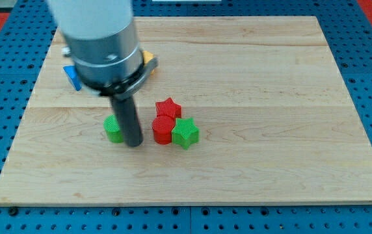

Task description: Slide the green circle towards top left

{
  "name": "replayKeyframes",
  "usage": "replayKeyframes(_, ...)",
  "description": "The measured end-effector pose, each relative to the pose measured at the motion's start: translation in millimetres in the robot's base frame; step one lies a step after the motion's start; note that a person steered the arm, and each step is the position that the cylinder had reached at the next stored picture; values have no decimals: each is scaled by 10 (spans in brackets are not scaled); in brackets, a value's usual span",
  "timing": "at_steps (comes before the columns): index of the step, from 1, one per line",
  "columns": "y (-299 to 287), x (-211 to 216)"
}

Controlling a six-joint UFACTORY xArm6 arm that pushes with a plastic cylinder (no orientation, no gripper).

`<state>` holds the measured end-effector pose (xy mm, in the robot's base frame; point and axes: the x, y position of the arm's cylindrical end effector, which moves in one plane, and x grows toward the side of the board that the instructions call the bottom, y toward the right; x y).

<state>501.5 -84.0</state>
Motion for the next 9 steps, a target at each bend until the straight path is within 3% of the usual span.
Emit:
replayKeyframes(1,-360,-632)
replayKeyframes(3,120,-157)
replayKeyframes(4,103,181)
replayKeyframes(5,-307,314)
replayKeyframes(7,-664,-691)
replayKeyframes(9,-1139,-495)
